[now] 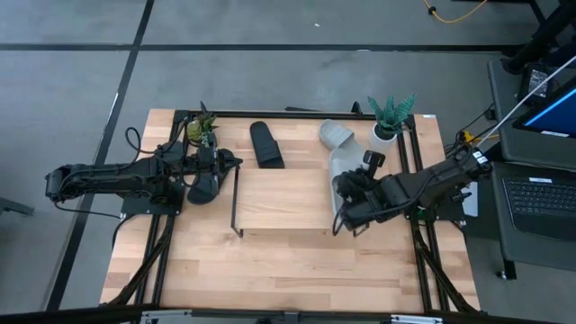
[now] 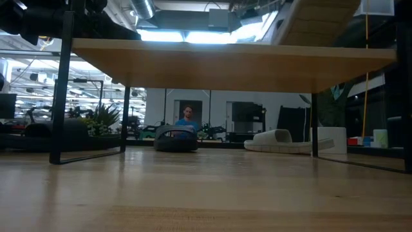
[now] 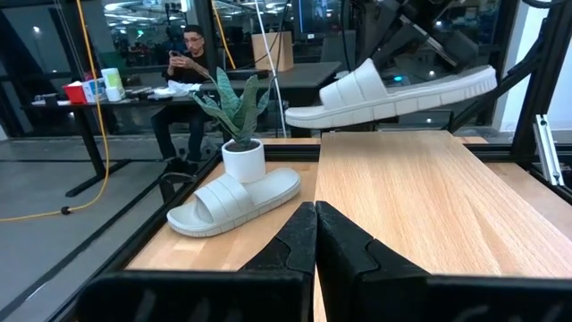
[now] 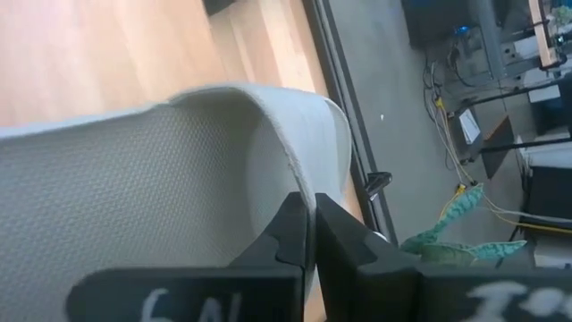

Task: Pick and place slides into the shelf
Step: Put the bottom gray slide on the shelf

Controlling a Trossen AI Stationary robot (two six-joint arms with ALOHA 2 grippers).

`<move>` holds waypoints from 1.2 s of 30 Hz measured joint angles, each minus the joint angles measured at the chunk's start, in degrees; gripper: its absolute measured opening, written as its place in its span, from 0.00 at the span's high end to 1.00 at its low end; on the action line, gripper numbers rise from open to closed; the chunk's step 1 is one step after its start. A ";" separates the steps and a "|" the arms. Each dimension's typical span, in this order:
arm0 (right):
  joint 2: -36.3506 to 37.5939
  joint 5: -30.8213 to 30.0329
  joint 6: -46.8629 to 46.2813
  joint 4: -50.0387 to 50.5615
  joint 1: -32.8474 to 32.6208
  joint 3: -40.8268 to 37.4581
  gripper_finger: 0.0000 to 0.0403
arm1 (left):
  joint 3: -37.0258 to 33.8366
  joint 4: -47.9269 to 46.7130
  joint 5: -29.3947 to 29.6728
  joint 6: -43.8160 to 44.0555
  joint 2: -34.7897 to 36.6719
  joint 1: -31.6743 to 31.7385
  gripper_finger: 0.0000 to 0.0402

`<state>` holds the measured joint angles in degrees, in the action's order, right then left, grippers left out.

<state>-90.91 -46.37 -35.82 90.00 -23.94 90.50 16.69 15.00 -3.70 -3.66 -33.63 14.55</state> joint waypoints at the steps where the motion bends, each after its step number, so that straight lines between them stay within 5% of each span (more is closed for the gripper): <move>1: 0.00 0.05 -0.28 0.00 -0.62 0.00 0.97 | 0.00 0.00 0.00 -0.01 0.00 0.02 1.00; 12: -0.04 -0.28 -6.13 0.00 -7.54 -0.02 0.97 | 0.00 0.00 0.02 -0.02 0.00 0.01 1.00; 36: -7.78 -2.21 -2.92 0.02 -4.64 -0.07 0.97 | 0.00 0.00 0.02 -1.03 0.00 0.02 1.00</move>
<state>-98.70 -48.58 -38.74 90.02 -28.58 90.43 16.69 15.00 -3.68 -4.69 -33.63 14.57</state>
